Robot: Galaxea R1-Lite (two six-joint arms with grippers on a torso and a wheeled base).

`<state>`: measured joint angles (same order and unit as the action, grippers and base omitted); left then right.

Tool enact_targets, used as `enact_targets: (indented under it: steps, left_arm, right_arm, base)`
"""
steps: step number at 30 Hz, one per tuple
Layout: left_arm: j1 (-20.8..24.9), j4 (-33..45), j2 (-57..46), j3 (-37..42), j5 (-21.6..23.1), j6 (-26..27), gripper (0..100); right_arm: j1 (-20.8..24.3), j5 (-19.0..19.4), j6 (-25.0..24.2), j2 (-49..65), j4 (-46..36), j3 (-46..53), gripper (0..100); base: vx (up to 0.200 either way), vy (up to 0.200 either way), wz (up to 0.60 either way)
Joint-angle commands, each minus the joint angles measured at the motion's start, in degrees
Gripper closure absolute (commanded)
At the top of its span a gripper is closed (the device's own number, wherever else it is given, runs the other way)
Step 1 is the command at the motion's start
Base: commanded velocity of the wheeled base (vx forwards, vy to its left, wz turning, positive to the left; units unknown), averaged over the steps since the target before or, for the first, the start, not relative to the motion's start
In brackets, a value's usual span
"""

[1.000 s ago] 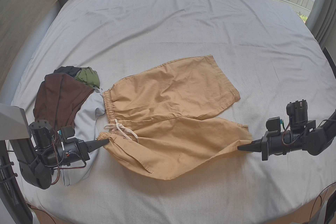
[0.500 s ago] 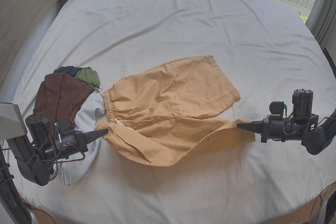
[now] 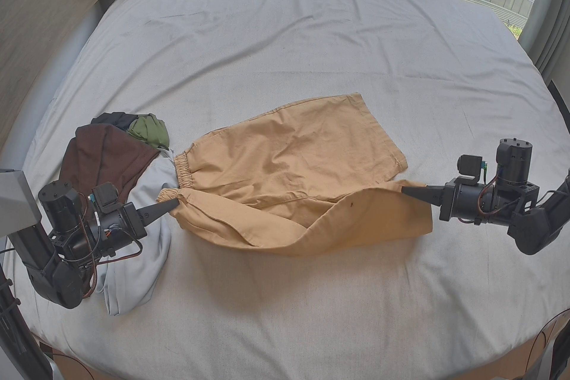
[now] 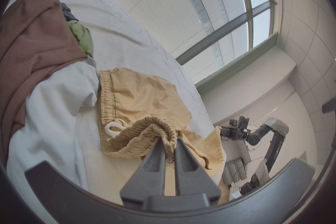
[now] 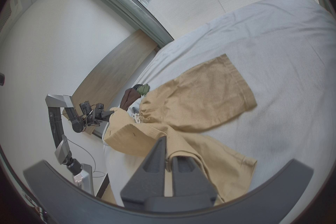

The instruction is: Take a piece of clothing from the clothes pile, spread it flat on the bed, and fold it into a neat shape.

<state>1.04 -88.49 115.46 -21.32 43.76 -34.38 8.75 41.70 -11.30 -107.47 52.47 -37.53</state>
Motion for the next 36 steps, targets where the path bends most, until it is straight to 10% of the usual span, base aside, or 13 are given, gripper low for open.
enact_targets:
  steps: [1,9,36]
  left_arm:
    - [0.46,-0.01,-0.14,-0.65,-0.52,-0.25,100]
    - [0.46,-0.01,-0.41,-0.83,-2.37,-0.52,100]
    - [2.48,0.16,-0.58,-6.89,-11.95,-6.76,100]
  right_arm:
    - [0.12,-0.75,-0.83,-0.72,1.76,-1.31,100]
    - [1.62,-4.17,-9.88,-3.53,9.67,-7.38,100]
    - [0.56,-4.17,-10.14,-11.53,3.69,-27.42,100]
  base:
    - [0.0,0.0,0.0]
    - [0.0,0.0,0.0]
    - [0.0,0.0,0.0]
